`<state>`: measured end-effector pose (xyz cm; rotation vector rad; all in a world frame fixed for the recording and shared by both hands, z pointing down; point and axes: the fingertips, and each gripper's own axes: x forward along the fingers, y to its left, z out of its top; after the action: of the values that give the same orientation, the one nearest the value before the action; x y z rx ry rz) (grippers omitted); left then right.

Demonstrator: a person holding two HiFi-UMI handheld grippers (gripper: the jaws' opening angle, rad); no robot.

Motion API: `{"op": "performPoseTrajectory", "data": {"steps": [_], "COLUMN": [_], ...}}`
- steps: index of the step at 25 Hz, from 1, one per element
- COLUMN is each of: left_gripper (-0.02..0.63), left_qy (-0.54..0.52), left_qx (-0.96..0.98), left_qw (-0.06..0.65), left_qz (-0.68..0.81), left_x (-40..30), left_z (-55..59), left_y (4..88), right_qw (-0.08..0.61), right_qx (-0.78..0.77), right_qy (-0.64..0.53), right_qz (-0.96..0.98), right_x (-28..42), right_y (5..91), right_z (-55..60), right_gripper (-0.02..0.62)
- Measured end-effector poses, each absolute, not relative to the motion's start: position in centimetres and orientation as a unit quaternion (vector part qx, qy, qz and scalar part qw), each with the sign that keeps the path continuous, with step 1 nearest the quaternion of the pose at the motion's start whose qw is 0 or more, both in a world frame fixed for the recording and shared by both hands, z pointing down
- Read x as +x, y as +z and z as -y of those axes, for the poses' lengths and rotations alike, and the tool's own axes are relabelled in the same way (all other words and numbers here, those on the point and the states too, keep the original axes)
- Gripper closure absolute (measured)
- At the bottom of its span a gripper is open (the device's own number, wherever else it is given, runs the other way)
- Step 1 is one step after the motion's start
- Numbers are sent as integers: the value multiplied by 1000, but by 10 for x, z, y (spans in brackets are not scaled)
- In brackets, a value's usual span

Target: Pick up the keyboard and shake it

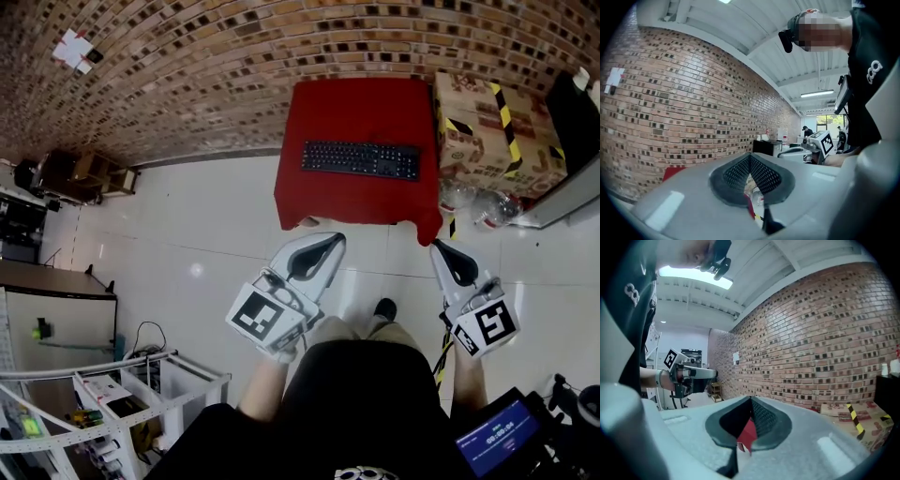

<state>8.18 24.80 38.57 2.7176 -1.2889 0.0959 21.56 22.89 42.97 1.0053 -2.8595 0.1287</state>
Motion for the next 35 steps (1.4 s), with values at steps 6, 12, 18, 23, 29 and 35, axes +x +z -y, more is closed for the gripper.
{"op": "performPoseTrajectory", "data": {"steps": [6, 12, 18, 23, 29, 35], "left_gripper": [591, 591, 591, 591, 591, 592], "left_qy": [34, 27, 24, 20, 5, -4], "left_qx": [891, 890, 883, 877, 880, 885], "left_qw": [78, 68, 77, 83, 99, 96], "left_qz": [446, 450, 462, 473, 465, 456], "left_x": [79, 87, 80, 59, 32, -1], "left_z": [-231, -212, -203, -193, -161, -98], "left_y": [388, 383, 390, 396, 408, 409], "right_qw": [52, 58, 73, 84, 98, 104], "right_qx": [318, 317, 302, 287, 292, 319], "right_qy": [44, 47, 58, 58, 51, 62], "right_qz": [946, 945, 949, 952, 950, 940], "right_x": [214, 223, 217, 195, 169, 149], "right_y": [432, 437, 446, 450, 452, 453], "right_z": [-211, -193, -179, -168, -150, -101], "right_gripper": [609, 609, 609, 609, 609, 609]}}
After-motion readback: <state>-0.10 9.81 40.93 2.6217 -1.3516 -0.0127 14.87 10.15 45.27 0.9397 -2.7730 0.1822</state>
